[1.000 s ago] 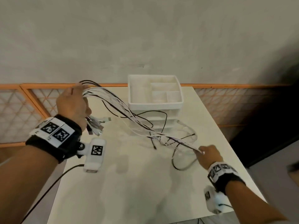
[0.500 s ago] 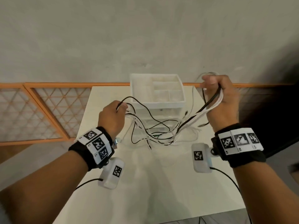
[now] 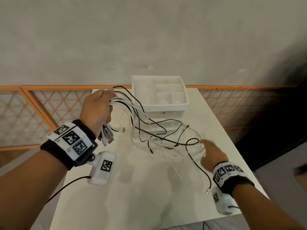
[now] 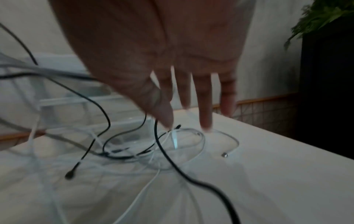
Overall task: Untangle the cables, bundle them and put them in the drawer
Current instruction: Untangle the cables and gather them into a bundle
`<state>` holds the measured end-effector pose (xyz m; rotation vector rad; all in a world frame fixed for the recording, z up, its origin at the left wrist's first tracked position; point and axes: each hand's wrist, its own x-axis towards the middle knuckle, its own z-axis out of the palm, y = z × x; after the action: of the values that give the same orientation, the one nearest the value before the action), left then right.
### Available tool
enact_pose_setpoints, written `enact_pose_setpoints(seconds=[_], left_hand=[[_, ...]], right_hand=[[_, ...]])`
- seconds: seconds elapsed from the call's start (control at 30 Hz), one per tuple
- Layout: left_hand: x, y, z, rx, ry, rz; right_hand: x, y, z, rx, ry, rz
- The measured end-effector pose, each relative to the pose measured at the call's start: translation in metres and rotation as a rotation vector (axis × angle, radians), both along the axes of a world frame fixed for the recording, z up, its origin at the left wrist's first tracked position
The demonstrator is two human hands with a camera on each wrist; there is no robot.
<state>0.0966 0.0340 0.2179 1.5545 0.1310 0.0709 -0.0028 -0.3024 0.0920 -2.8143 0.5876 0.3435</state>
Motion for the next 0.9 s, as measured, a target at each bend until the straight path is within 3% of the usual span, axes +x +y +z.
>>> enact_pose_setpoints(seconds=[0.03,0.07,0.1,0.23,0.3,0.4,0.5,0.6,0.67,0.73,0.8,0.83,0.9], left_hand=[[0.000,0.000,0.007,-0.020,-0.020,-0.017],[-0.001,-0.001,0.011,-0.034,-0.034,-0.041],[-0.003,-0.004,0.016,-0.044,-0.043,-0.071],[-0.009,-0.023,0.025,-0.038,-0.070,-0.235],[-0.013,-0.033,0.030,-0.012,-0.088,-0.339],[-0.021,-0.043,0.038,0.006,-0.137,-0.418],[-0.024,-0.037,0.047,-0.028,-0.209,-0.382],[-0.019,-0.020,0.054,-0.101,-0.267,-0.299],[-0.015,-0.009,0.055,-0.123,-0.297,-0.241],[-0.011,-0.003,0.050,-0.114,-0.312,-0.185],[-0.008,-0.002,0.041,-0.062,-0.309,-0.155],[-0.006,-0.004,0.036,-0.029,-0.300,-0.149],[-0.004,-0.007,0.025,0.038,-0.262,-0.142]], right_hand=[[-0.004,0.003,-0.002,-0.009,0.156,0.029],[-0.005,0.009,0.001,-0.016,0.202,0.055],[-0.002,0.017,0.009,-0.006,0.132,0.076],[0.016,0.066,0.065,0.315,-0.588,0.238],[0.024,0.097,0.103,0.489,-0.815,0.365],[0.039,0.121,0.118,0.587,-0.726,0.432],[0.049,0.111,0.066,0.470,-0.470,0.434],[0.042,0.081,0.002,0.222,-0.026,0.344],[0.028,0.054,-0.031,0.063,0.161,0.283],[0.024,0.031,-0.041,0.020,0.185,0.161],[0.035,0.013,-0.033,-0.018,0.078,0.019],[0.042,0.007,-0.019,0.012,-0.011,-0.081],[0.057,-0.001,0.017,0.257,-0.243,-0.293]])
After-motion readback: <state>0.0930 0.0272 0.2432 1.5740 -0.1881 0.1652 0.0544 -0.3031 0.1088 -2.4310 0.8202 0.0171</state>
